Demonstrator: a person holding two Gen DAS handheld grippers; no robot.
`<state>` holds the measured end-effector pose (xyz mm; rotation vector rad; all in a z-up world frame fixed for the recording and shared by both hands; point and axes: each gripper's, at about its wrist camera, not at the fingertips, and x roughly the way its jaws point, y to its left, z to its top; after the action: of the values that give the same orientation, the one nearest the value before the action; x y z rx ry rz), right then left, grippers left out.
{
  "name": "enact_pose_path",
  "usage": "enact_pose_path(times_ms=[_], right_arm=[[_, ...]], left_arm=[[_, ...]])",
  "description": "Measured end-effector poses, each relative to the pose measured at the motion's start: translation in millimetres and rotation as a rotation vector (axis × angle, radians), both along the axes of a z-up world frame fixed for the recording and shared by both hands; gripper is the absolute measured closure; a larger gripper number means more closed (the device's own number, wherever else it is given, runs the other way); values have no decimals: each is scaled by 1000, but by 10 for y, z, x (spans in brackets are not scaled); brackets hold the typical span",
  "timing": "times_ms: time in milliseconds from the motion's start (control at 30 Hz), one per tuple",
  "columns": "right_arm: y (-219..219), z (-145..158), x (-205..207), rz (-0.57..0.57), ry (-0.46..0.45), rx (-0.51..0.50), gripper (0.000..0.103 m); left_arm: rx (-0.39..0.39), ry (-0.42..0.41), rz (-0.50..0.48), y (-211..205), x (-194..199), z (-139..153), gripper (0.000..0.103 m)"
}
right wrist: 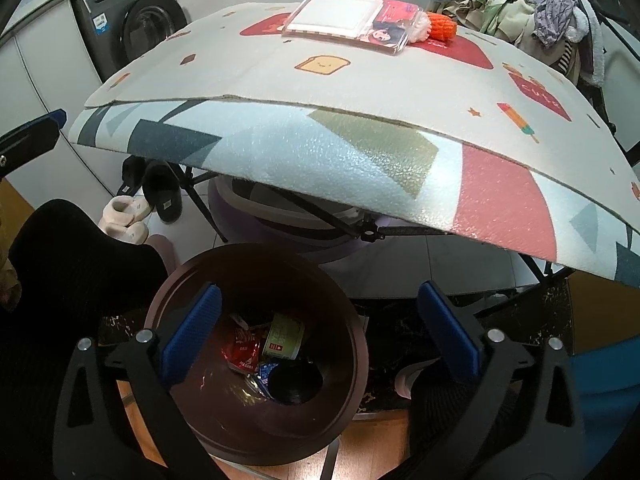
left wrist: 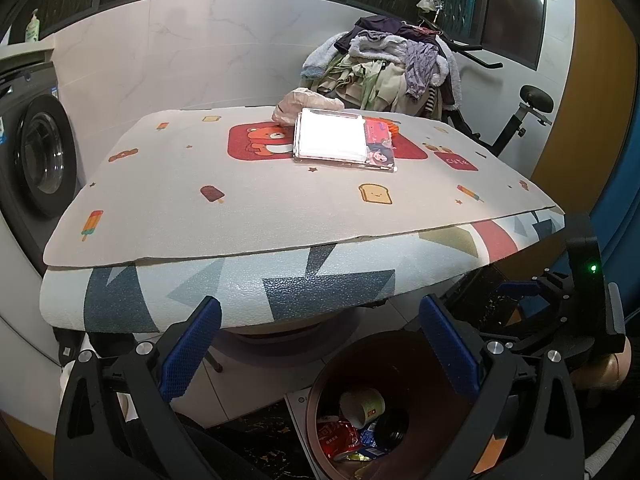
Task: Collect trash
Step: 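Move both tools back over the table toward the pink-edged clear box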
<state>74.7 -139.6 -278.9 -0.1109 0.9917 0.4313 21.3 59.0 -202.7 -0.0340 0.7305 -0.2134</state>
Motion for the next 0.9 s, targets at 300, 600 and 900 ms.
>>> enact_pose_path(times_ms=[300,600,900], right_arm=[[-179,140,33,-66,-28,57,6],[-417,375,339,-153,-59,125,6],[-529,646,916,-202,-82,202,6]], left_arm=[[-15,14,10,50,49,23,6],[-66,28,-14,97,328,150,6],[-76,17,-50,70,818,345,6]])
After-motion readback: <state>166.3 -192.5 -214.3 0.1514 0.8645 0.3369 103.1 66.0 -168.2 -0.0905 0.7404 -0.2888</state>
